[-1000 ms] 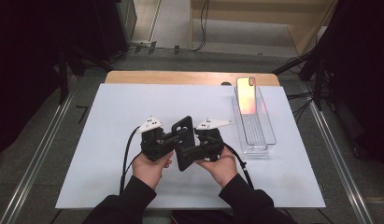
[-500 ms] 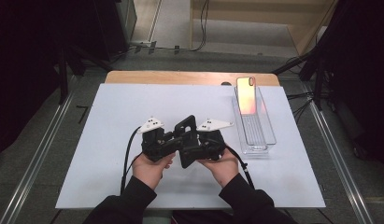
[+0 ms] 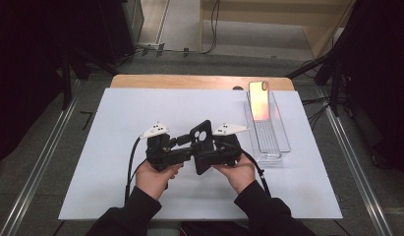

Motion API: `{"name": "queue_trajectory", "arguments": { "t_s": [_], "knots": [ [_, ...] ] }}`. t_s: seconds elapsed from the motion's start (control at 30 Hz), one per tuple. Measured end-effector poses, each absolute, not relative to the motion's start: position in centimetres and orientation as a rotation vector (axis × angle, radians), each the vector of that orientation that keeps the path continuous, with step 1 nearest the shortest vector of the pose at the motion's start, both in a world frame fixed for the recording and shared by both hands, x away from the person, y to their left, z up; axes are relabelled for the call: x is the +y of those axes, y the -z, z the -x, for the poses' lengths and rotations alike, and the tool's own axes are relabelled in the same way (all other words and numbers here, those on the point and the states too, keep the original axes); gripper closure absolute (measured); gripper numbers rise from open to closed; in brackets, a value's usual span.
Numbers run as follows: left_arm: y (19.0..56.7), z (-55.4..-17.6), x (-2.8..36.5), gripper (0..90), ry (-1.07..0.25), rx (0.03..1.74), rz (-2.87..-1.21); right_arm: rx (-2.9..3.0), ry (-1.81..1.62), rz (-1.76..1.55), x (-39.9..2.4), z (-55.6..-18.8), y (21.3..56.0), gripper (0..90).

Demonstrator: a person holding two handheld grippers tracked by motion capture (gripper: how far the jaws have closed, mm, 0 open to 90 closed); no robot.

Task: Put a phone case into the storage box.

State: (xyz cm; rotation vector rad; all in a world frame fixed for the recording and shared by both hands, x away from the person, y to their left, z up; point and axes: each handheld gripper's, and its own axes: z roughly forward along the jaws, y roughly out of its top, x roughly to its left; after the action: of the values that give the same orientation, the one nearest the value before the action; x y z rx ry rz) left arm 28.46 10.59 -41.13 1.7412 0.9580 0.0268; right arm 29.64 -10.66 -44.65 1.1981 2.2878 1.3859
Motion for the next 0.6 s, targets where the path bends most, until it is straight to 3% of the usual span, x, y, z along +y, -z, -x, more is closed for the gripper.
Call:
{"name": "queue_trajectory", "arguments": {
  "t_s": [0.6],
  "knots": [
    [41.3,-27.7,13.0,31.0,0.093,0.902,-1.904,2.298,-1.369,-1.206,-12.7,-30.4,44.6,11.7]
  ]
}}
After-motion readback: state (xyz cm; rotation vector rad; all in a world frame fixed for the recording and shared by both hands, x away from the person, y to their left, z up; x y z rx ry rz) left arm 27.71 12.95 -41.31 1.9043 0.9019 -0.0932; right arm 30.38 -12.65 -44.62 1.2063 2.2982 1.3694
